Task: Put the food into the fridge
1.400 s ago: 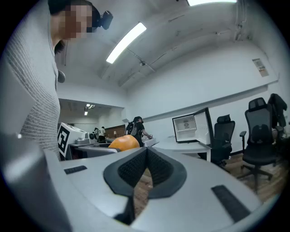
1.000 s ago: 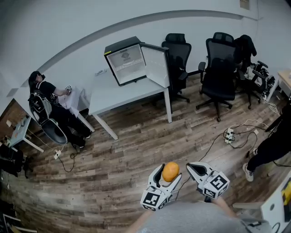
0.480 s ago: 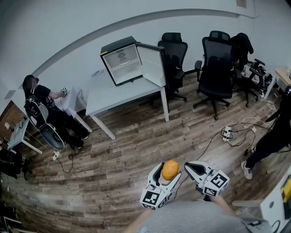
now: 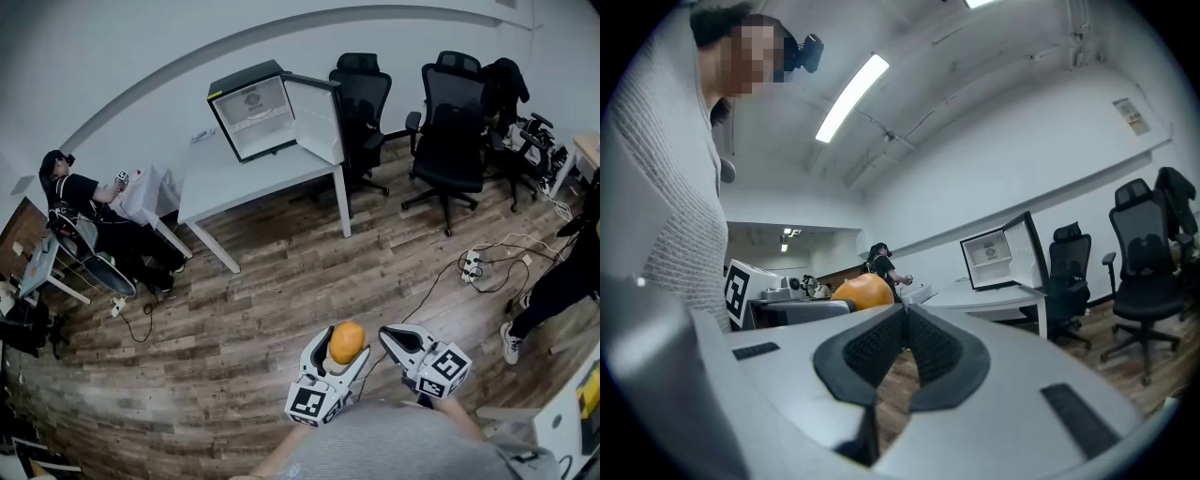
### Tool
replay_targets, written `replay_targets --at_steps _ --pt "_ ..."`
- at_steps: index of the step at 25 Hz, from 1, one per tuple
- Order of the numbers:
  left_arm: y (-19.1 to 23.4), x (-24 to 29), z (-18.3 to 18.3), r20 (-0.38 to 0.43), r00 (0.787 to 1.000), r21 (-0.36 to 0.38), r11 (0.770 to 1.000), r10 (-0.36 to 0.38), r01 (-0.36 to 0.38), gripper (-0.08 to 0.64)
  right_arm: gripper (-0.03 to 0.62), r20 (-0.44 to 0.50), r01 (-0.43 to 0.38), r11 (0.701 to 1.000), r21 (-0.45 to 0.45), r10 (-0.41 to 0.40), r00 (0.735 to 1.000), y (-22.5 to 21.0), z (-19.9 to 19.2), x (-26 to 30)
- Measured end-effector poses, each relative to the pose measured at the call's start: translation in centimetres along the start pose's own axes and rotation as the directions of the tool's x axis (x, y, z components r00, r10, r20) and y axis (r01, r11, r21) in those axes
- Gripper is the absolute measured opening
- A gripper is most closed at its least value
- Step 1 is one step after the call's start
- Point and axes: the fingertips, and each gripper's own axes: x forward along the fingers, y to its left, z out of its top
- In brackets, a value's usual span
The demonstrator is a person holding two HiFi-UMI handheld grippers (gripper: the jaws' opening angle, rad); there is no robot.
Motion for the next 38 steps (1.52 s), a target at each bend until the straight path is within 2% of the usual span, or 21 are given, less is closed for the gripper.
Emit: replay_targets --at_steps 6,10,16,24,34,38 --pt "1.7 0.5 -0.6 -0.005 0.999 -0.014 0.999 0.034 -0.034 0.367 0.012 -0.016 0.003 1.0 0.013 -0.003 1.0 -1.3 -0.7 1.1" --pt "4.5 2.2 -0.4 0.012 0.999 -0.019 0.999 0.038 -0.038 0.367 0.012 -0.02 0.019 1.0 0.007 -0.019 1.0 -3.2 -0.3 3.3" --pt "11.3 6.5 -0.2 -0.005 1.0 -0.029 0.999 0.013 -0.013 0.367 0.012 -0.012 0.059 0.998 -0.003 -0.059 0.998 -7.4 1.1 9.2" --pt "21.1 11.1 2.5 0.021 0.999 -0.024 0.999 0.025 -0.024 0.367 0.012 -0.02 0.054 0.998 -0.013 -0.054 0.998 -11.6 3.4 18.7" --pt "31.7 11.7 4.0 0.032 0.996 -0.03 0.996 0.085 -0.085 0.367 0.012 -0.05 -0.004 1.0 -0.008 0.003 0.999 -12.9 4.1 29.9" --pt "35.8 10.6 3.5 0.021 0.994 -0.043 0.993 0.106 -0.106 0.367 0.012 -0.051 -0.013 1.0 -0.006 0.013 0.999 -12.8 3.8 34.1"
